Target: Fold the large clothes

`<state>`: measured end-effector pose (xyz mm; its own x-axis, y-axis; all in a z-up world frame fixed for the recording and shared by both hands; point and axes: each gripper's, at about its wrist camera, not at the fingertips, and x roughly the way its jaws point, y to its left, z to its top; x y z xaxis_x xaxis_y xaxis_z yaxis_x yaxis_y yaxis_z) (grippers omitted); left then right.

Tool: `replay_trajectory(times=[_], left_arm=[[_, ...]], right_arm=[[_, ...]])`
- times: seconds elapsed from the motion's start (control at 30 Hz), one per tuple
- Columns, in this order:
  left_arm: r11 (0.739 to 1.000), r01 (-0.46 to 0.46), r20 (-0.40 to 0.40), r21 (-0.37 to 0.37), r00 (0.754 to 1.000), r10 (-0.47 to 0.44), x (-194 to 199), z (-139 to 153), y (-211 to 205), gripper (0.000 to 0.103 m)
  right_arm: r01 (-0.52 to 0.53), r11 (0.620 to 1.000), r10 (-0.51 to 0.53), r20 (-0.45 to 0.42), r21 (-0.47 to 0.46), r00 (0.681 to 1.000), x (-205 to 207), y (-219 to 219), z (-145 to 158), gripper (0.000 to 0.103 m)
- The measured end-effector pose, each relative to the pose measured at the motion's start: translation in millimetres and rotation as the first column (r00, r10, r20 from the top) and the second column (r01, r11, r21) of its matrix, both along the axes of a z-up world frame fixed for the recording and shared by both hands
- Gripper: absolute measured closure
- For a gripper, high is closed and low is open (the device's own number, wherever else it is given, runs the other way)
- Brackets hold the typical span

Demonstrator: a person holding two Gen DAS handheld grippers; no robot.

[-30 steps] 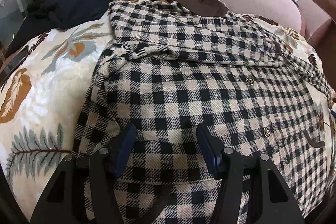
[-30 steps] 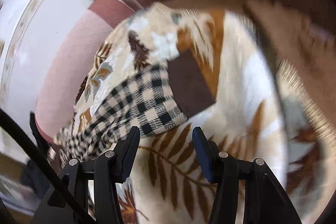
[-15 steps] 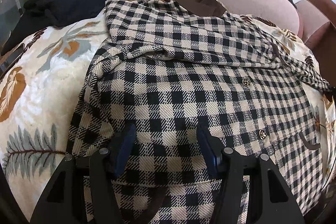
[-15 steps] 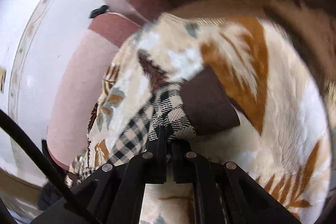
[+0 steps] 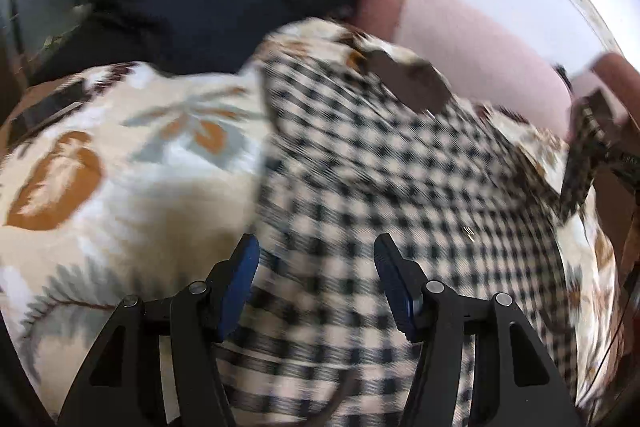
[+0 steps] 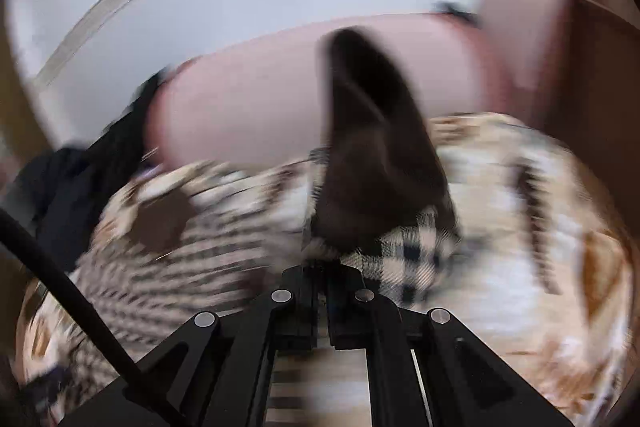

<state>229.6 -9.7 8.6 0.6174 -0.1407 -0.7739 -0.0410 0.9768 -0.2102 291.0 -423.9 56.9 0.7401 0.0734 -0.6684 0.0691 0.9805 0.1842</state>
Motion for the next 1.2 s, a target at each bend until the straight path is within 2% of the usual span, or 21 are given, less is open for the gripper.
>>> replay_trajectory(times=[0.07, 0.1, 0.17, 0.2, 0.33, 0.47, 0.57, 0.63, 0.7, 0.83, 0.9, 1.03, 1.1, 1.2], left_arm=[[0.998, -0.065, 0.027, 0.018, 0.998, 0.064, 1, 7, 20, 0.045], [0.995, -0.094, 0.037, 0.02, 0.995, 0.094, 2, 9, 30, 0.045], [0.989, -0.148, 0.049, 0.003, 0.988, 0.148, 4, 13, 50, 0.045], [0.985, -0.17, 0.052, -0.01, 0.984, 0.17, 5, 14, 60, 0.045], [0.971, -0.229, 0.049, -0.061, 0.971, 0.232, 7, 14, 85, 0.045], [0.971, -0.228, 0.048, -0.077, 0.972, 0.232, 7, 16, 89, 0.045], [0.973, -0.204, 0.049, -0.107, 0.977, 0.21, 5, 18, 86, 0.045], [0.977, -0.176, 0.055, -0.119, 0.982, 0.183, 5, 20, 77, 0.043], [0.983, -0.125, 0.059, -0.138, 0.989, 0.134, 6, 18, 63, 0.042], [0.986, -0.017, 0.043, -0.164, 0.999, 0.024, 7, 11, 31, 0.041], [0.989, 0.035, 0.039, -0.145, 0.999, -0.029, 11, 8, 11, 0.041], [0.993, 0.054, 0.0, -0.108, 0.999, -0.055, 38, -2, -21, 0.041], [0.996, 0.056, -0.041, -0.063, 0.997, -0.059, 67, -14, -35, 0.041], [0.998, 0.025, -0.113, -0.059, 0.993, -0.031, 103, -35, -42, 0.041]], right_arm=[[-0.1, 0.995, 0.1, -0.014, 0.005, 0.995, 8, 48, -11, 0.099], [-0.171, 0.985, 0.172, -0.031, 0.025, 0.985, 15, 81, -21, 0.099], [-0.248, 0.968, 0.25, -0.056, 0.038, 0.967, 23, 125, -38, 0.099], [-0.292, 0.955, 0.295, -0.072, 0.039, 0.953, 28, 153, -48, 0.099], [-0.412, 0.909, 0.418, -0.138, 0.066, 0.898, 30, 222, -85, 0.099], [-0.494, 0.857, 0.515, -0.231, 0.145, 0.826, 16, 252, -119, 0.094], [-0.518, 0.83, 0.557, -0.249, 0.208, 0.792, -7, 243, -131, 0.09], [-0.515, 0.821, 0.568, -0.26, 0.246, 0.781, -31, 226, -133, 0.079], [-0.492, 0.837, 0.543, -0.255, 0.24, 0.8, -58, 199, -127, 0.066], [-0.434, 0.879, 0.473, -0.241, 0.197, 0.848, -104, 144, -114, 0.06], [-0.405, 0.898, 0.437, -0.226, 0.173, 0.871, -122, 117, -107, 0.054], [-0.35, 0.924, 0.374, -0.171, 0.154, 0.912, -140, 73, -101, 0.05], [-0.318, 0.932, 0.342, -0.131, 0.176, 0.931, -144, 55, -103, 0.05], [-0.281, 0.935, 0.312, -0.124, 0.217, 0.942, -143, 36, -111, 0.05]])
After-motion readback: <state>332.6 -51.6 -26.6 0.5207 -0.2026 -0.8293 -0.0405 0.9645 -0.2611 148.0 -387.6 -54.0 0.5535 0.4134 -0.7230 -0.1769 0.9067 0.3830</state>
